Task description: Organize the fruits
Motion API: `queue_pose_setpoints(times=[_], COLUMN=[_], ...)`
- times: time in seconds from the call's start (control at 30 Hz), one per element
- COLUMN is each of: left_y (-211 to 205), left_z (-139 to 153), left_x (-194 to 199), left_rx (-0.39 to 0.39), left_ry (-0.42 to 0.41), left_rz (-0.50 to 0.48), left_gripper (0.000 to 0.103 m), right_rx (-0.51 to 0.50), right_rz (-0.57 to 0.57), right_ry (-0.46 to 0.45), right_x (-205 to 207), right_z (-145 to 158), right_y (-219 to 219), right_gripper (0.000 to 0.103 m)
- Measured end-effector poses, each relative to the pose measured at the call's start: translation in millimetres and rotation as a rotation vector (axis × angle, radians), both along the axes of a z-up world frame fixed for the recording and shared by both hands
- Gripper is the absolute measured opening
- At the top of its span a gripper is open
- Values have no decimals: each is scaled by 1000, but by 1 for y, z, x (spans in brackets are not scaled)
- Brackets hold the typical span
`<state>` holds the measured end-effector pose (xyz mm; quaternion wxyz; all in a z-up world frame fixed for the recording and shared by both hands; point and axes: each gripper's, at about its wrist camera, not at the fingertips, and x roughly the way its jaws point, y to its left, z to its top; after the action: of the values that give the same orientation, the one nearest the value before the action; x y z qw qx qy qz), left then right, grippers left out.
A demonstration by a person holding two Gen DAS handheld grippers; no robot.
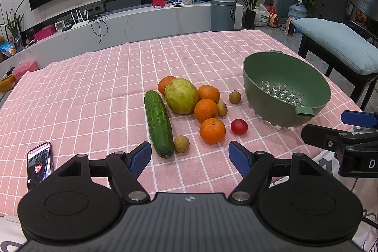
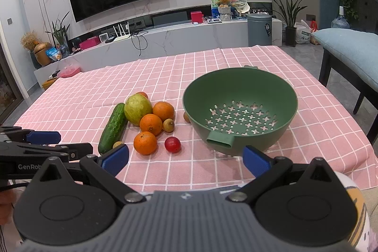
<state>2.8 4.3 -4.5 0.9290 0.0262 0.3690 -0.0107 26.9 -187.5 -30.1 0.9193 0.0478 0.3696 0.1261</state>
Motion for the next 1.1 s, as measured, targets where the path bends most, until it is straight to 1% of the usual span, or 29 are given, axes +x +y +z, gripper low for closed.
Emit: queue_pose_setpoints(times=[0.83,1.1], left_y=[0,5], left_z=[0,-2], left_x=[0,4], left_rx=[-3,-14], left_ry=[2,18], left_rz=[-1,-21], left_gripper=[87,87], right_rx=[-11,-27], right_rz=[0,13], right_ry=[2,24], right_x=[-1,3], right_z=[0,-1], right_y=[-2,1], right_gripper=[99,99])
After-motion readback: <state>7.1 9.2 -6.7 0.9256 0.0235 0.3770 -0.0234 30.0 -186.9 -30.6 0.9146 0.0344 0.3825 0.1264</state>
